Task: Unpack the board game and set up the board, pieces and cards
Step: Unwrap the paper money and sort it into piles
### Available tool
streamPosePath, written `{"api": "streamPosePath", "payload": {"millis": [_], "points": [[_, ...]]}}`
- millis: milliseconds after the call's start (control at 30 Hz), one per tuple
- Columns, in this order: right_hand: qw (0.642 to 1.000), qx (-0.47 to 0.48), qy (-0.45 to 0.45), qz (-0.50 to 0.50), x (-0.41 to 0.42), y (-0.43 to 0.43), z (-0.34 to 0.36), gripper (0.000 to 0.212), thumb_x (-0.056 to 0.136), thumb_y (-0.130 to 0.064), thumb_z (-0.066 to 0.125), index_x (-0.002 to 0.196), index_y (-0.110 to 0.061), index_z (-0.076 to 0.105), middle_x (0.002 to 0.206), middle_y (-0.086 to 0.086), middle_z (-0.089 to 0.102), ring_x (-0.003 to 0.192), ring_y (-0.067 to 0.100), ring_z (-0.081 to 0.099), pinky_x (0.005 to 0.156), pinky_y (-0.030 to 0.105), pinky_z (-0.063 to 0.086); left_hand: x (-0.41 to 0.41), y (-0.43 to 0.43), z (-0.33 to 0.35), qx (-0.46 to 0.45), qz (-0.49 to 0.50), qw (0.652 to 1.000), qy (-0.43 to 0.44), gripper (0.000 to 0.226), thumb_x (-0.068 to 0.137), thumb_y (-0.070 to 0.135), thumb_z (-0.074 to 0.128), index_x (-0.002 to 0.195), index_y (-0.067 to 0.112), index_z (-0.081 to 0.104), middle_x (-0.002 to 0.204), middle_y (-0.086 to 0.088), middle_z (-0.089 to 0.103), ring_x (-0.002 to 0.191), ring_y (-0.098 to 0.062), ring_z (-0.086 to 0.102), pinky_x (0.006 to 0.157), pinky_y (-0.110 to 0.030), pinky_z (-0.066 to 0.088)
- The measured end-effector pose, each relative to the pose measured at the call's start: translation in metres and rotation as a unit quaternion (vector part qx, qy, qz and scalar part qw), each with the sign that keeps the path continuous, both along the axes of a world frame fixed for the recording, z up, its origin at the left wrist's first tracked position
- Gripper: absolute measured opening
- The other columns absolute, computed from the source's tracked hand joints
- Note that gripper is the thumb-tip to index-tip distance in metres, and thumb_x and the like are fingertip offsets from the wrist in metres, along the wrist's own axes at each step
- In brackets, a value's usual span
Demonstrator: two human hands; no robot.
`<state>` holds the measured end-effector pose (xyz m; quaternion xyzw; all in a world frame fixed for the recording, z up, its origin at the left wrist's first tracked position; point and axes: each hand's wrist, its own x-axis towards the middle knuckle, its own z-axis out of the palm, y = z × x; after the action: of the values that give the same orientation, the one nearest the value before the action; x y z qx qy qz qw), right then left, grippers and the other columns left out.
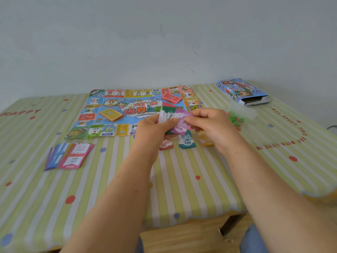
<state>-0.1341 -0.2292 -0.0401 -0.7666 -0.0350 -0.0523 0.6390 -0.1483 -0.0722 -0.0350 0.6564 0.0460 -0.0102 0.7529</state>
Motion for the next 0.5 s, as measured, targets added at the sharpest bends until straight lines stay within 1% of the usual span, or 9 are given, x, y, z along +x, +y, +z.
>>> {"api": "streamPosePath", "payload": {"millis": [133, 267, 333, 400, 500], "points": [[1.0, -0.001, -0.001, 0.001, -0.0004, 0.0004, 0.0007, 0.006, 0.081, -0.012, 0.074, 0.082, -0.018, 0.075, 0.075, 0.0, 0.072, 0.066, 0.009, 0.061, 0.065, 0.021, 0.048, -0.0011, 0.0006, 0.0007, -0.002, 0.013, 1.0, 0.002, 0.008, 0.08, 0.01, 0.075, 0.086, 0.014, 0.071, 0.083, -0.005, 0.076, 0.072, -0.021, 0.073, 0.06, -0.024, 0.059], [1.0, 0.004, 0.006, -0.015, 0.0009, -0.0001, -0.0007, 0.006, 0.081, -0.01, 0.074, 0.084, -0.015, 0.075, 0.082, 0.009, 0.074, 0.07, 0.012, 0.063, 0.072, 0.031, 0.049, -0.0007, 0.0002, -0.0005, -0.015, 0.019, 1.0, -0.003, 0.006, 0.083, 0.01, 0.072, 0.088, 0.013, 0.071, 0.084, -0.005, 0.076, 0.069, -0.017, 0.072, 0.06, -0.024, 0.058], [1.0, 0.003, 0.009, -0.022, 0.0012, -0.0007, -0.0012, 0.005, 0.081, -0.011, 0.074, 0.084, -0.014, 0.075, 0.085, 0.012, 0.075, 0.071, 0.014, 0.064, 0.073, 0.033, 0.049, 0.0004, 0.0011, -0.0012, -0.012, 0.029, 0.999, -0.005, 0.004, 0.084, 0.012, 0.071, 0.088, 0.014, 0.071, 0.083, -0.003, 0.076, 0.07, -0.016, 0.073, 0.061, -0.025, 0.058], [1.0, -0.002, 0.009, -0.02, 0.0009, -0.0009, -0.001, 0.005, 0.081, -0.012, 0.074, 0.085, -0.014, 0.075, 0.085, 0.011, 0.075, 0.07, 0.013, 0.063, 0.072, 0.031, 0.049, 0.0006, 0.0015, -0.0014, -0.008, 0.032, 0.999, -0.008, 0.004, 0.084, 0.012, 0.071, 0.087, 0.015, 0.071, 0.081, -0.001, 0.076, 0.068, -0.014, 0.072, 0.058, -0.023, 0.057], [1.0, -0.004, 0.005, -0.01, -0.0006, -0.0002, -0.0003, 0.005, 0.081, -0.014, 0.074, 0.084, -0.018, 0.075, 0.081, 0.005, 0.075, 0.07, 0.011, 0.064, 0.07, 0.028, 0.049, -0.0006, 0.001, -0.0006, -0.001, 0.034, 0.999, -0.016, 0.005, 0.084, 0.011, 0.07, 0.086, 0.016, 0.07, 0.078, 0.001, 0.075, 0.065, -0.012, 0.072, 0.055, -0.019, 0.054]]}}
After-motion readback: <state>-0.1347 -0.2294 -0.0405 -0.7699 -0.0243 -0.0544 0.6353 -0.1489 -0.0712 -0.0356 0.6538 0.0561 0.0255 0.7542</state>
